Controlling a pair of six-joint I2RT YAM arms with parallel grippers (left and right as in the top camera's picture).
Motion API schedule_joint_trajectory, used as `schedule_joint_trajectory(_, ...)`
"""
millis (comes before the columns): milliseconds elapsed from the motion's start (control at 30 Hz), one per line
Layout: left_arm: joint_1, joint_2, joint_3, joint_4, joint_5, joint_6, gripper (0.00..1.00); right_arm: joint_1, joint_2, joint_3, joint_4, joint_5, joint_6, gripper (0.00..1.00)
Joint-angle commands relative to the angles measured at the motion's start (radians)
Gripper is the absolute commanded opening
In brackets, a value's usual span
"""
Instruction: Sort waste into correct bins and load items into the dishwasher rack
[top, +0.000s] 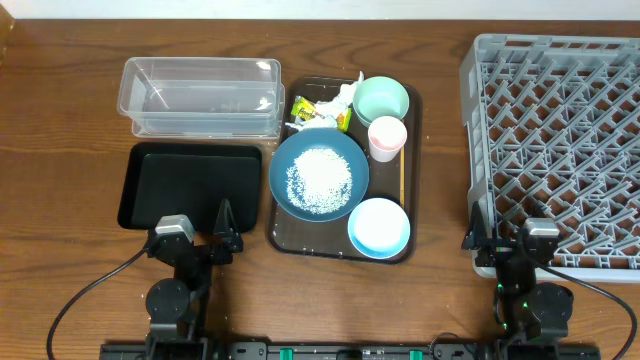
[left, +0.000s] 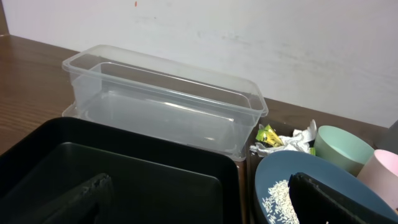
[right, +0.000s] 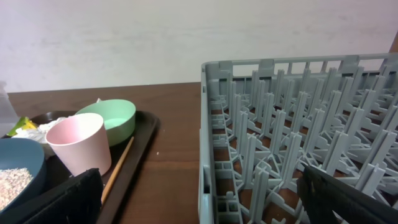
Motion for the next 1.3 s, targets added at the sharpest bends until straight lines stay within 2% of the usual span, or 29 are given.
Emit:
schedule_joint_trajectory(0, -0.006, -0.007, -0.014, -0.044, -0.009, 0.024, 0.92, -0.01, -0.007, -0.001, -0.004, 0.005, -0.013, 0.99)
schedule_joint_trajectory(1167, -0.006, -0.007, -0.014, -0.044, -0.009, 0.024, 0.92, -0.01, -0.007, -0.001, -0.004, 0.005, -0.013, 0.99)
schedule_joint_trajectory(1267, -0.006, -0.007, -0.014, 0.042, -0.004, 0.011, 0.92, -0.01, -0.007, -0.001, -0.004, 0.005, -0.013, 0.99)
